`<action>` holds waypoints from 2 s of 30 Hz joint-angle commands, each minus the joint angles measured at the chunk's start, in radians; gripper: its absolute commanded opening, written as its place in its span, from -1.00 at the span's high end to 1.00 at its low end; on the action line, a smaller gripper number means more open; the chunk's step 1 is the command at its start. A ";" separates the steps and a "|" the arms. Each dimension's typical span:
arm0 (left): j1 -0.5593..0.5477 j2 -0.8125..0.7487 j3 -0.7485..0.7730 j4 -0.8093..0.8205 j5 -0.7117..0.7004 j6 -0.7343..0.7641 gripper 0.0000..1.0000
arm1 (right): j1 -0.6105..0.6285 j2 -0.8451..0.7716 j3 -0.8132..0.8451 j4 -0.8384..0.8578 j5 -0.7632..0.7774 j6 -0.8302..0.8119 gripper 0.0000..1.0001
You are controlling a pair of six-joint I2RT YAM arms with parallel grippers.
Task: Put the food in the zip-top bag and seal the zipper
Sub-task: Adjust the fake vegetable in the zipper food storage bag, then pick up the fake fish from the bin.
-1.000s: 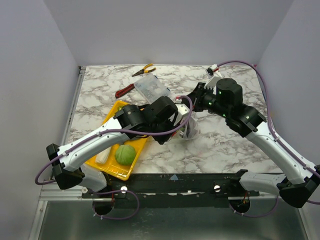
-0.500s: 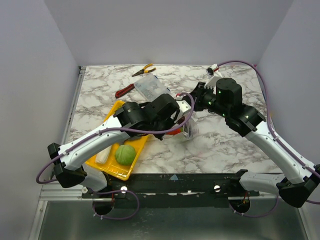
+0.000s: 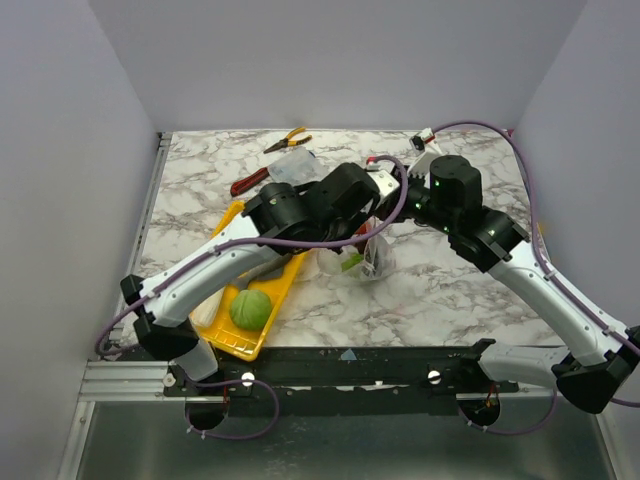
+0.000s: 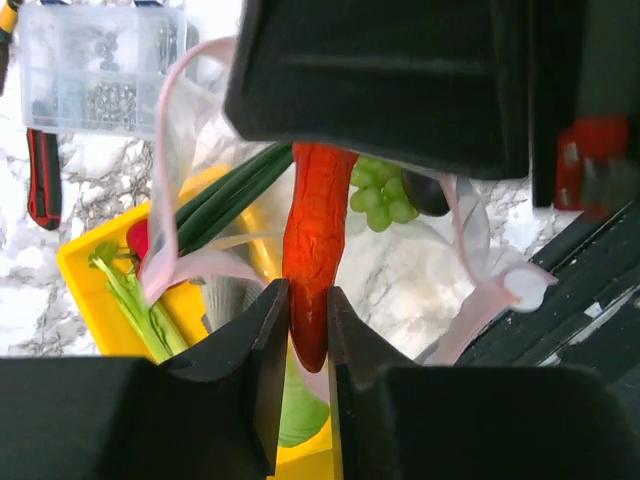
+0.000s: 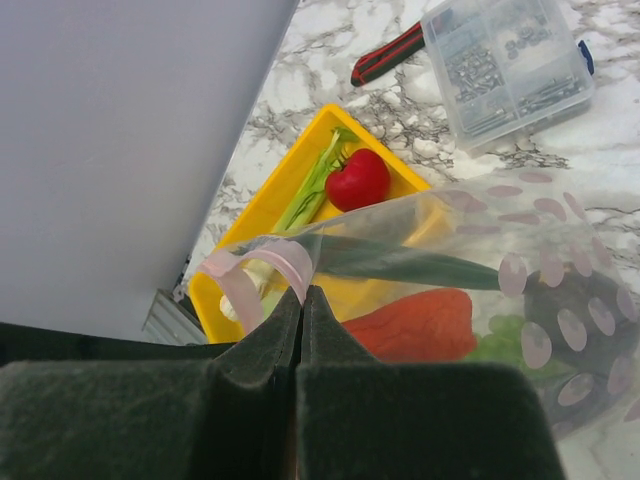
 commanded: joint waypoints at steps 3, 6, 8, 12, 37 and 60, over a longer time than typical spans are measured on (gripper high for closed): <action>-0.007 0.117 0.100 -0.077 -0.062 -0.030 0.02 | 0.004 0.001 0.008 0.048 -0.021 0.002 0.99; -0.002 0.041 0.031 0.013 -0.028 -0.038 -0.21 | 0.003 -0.006 0.003 0.046 -0.015 0.002 0.99; 0.018 -0.042 -0.040 0.091 0.045 -0.047 -0.25 | 0.004 -0.008 -0.002 0.045 -0.011 0.000 0.99; 0.070 -0.210 -0.219 0.247 0.194 -0.081 -0.28 | 0.003 -0.007 -0.005 0.047 -0.009 -0.004 0.99; 0.644 -0.587 -1.041 0.607 0.278 -0.267 -0.74 | 0.004 -0.038 -0.013 0.033 0.016 -0.011 0.99; 0.726 -0.012 -1.031 0.686 0.396 -0.262 -0.83 | 0.003 -0.053 0.000 0.024 0.017 -0.034 0.99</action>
